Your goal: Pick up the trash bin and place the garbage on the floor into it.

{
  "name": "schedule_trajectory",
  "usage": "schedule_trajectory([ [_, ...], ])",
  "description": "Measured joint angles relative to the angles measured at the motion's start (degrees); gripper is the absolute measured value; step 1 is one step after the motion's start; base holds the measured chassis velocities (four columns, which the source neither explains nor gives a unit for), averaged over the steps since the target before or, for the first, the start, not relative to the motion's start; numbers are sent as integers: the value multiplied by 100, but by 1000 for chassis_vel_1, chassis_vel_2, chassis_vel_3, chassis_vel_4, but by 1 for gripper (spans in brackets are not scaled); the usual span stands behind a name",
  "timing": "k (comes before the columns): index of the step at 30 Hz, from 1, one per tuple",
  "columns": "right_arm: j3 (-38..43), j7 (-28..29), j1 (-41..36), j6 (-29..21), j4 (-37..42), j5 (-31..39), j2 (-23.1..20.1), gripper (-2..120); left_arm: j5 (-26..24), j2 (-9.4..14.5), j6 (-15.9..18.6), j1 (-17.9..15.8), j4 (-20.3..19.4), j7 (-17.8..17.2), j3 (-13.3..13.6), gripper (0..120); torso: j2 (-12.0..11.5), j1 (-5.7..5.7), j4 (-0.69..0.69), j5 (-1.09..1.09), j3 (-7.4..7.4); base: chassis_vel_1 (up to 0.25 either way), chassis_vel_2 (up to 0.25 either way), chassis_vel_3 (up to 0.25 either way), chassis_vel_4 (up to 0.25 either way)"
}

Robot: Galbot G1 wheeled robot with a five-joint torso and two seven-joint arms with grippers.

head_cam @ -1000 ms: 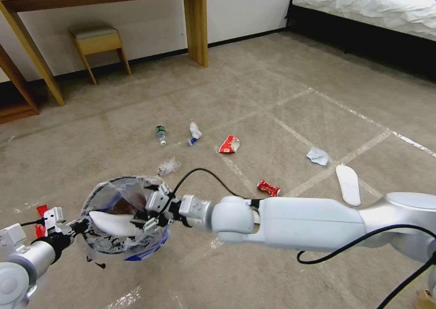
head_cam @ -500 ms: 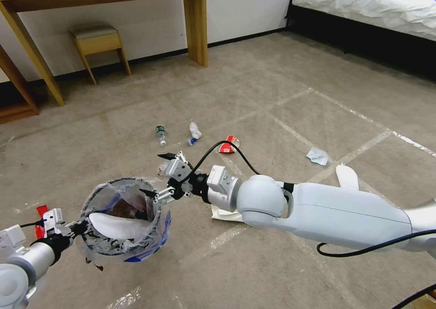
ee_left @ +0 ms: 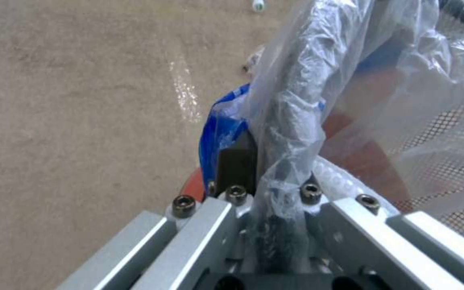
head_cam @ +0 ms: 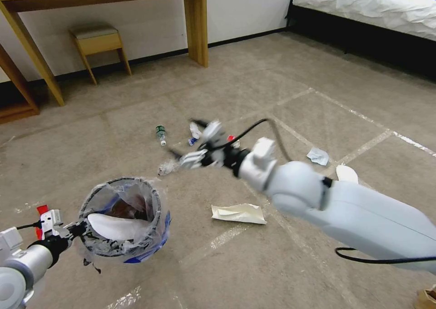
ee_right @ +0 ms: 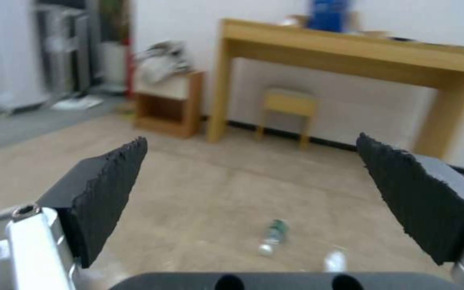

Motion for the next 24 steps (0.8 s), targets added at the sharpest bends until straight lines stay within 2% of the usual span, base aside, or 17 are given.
schedule_trajectory([
  [1, 374, -12, -230, 29, 55, 51, -127, 99, 2, -16, 0, 1, -13, 0, -4, 1, 0, 0, 0, 0, 0, 0, 0, 0, 0],
  [2, 374, -12, -230, 29, 55, 51, -127, 99, 2, -16, 0, 1, -13, 0, -4, 1, 0, 0, 0, 0, 0, 0, 0, 0, 0],
  [3, 953, -15, -603, 98, 131, 138, -331, 99, 3, -33, 0, 2, -29, -1, -18, 1, 0, 0, 0, 0, 0, 0, 0, 0, 0],
  [5, 1183, -15, -756, 139, 154, 172, -408, 99, 3, -35, 0, 3, -32, -6, -27, 1, 0, 0, -1, 0, 0, 0, 0, 0, 0],
  [7, 2316, -39, -1658, 333, 214, 339, -687, 99, 13, -35, 0, 37, -37, -46, -62, 1, -1, 0, -1, 2, 0, 0, 0, 0, 0],
  [8, 2316, -39, -1658, 333, 214, 339, -687, 99, 13, -35, 0, 37, -37, -46, -62, 1, -1, 0, -1, 2, 0, 0, 0, 0, 0],
  [10, 3644, -69, -2559, 627, 206, 431, -739, 99, 63, -33, -1, 103, -20, -60, -98, 1, -1, 0, -1, 0, 0, 0, 0, 0, 0],
  [11, 3644, -69, -2559, 627, 206, 431, -739, 99, 63, -33, -1, 103, -20, -60, -98, 1, -1, 0, -1, 0, 0, 0, 0, 0, 0],
  [12, 4477, -67, -3175, 827, 185, 436, -582, 99, 102, -48, 0, 164, -9, -60, -143, 1, -1, 0, 0, 0, 0, 0, 0, 0, 0],
  [13, 4477, -67, -3175, 827, 185, 436, -582, 99, 102, -48, 0, 164, -9, -60, -143, 1, -1, 0, 0, 0, 0, 0, 0, 0, 0],
  [15, 5447, -35, -4053, 1160, 161, 428, -238, 99, 127, -86, 0, 242, -47, -55, -215, 1, -1, 0, -2, 0, 0, 0, 0, 0, 0],
  [16, 5447, -35, -4053, 1160, 161, 428, -238, 99, 127, -86, 0, 242, -47, -55, -215, 1, -1, 0, -2, 0, 0, 0, 0, 0, 0],
  [17, 5760, 44, -4363, 1482, 84, 346, -1, 99, 168, -145, 0, 277, -111, -50, -275, 1, -1, 0, -2, 0, 0, 0, 0, 0, 0],
  [18, 5760, 44, -4363, 1482, 84, 346, -1, 99, 168, -145, 0, 277, -111, -50, -275, 1, -1, 0, -2, 0, 0, 0, 0, 0, 0],
  [20, 6171, 32, -4874, 1943, -80, -144, 266, 99, 218, -290, 0, 382, -222, -49, -373, 1, -1, 0, 0, -1, 0, 0, 0, 0, 0],
  [24, 6475, -82, -5420, 2133, -93, -479, 426, 99, 277, -443, 0, 508, -302, 1, -442, 1, -1, -1, 0, -2, 0, 0, 0, 0, 0],
])
